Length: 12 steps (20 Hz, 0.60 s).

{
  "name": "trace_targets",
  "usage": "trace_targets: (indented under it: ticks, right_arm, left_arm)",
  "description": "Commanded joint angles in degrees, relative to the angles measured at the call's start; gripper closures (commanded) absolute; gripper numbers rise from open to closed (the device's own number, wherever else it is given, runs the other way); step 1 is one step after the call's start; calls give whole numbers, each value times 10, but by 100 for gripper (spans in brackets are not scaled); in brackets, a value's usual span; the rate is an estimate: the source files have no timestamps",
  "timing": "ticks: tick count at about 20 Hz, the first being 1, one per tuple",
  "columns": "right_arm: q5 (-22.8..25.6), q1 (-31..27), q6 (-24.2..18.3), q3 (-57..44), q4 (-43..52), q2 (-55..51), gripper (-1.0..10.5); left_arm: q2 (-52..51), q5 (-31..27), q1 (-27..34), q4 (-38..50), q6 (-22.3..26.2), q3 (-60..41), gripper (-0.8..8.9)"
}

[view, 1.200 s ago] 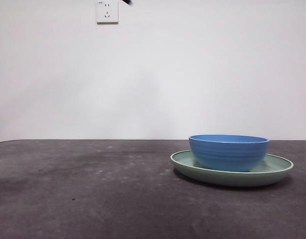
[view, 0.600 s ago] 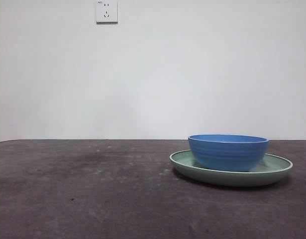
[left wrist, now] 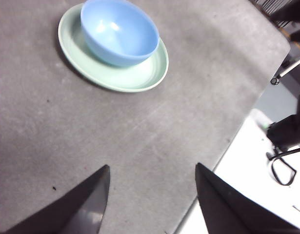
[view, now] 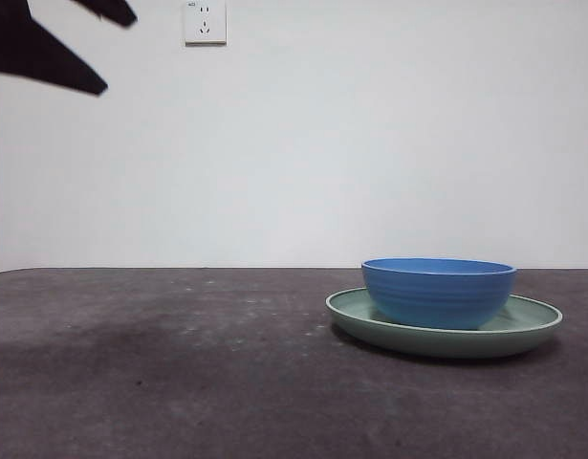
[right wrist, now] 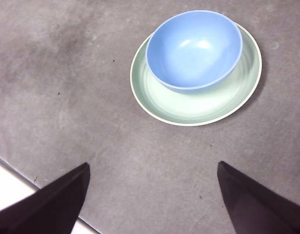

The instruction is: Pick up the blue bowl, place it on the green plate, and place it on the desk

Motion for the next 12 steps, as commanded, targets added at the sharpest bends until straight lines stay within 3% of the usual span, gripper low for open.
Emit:
trace_targets:
  ticks: [1, 7, 10, 12]
  right_arm:
    - [0, 2, 9, 12, 5, 2, 528]
    - [6, 2, 41, 12, 6, 2, 528]
    - [82, 2, 95, 12, 15, 14, 562]
    - [132, 1, 110, 12, 40, 39, 590]
  left_arm:
    - [3, 6, -2, 29, 5, -5, 533]
    - [3, 5, -2, 49, 3, -5, 533]
    - [3, 5, -2, 49, 3, -5, 533]
    - [3, 5, -2, 49, 3, -5, 533]
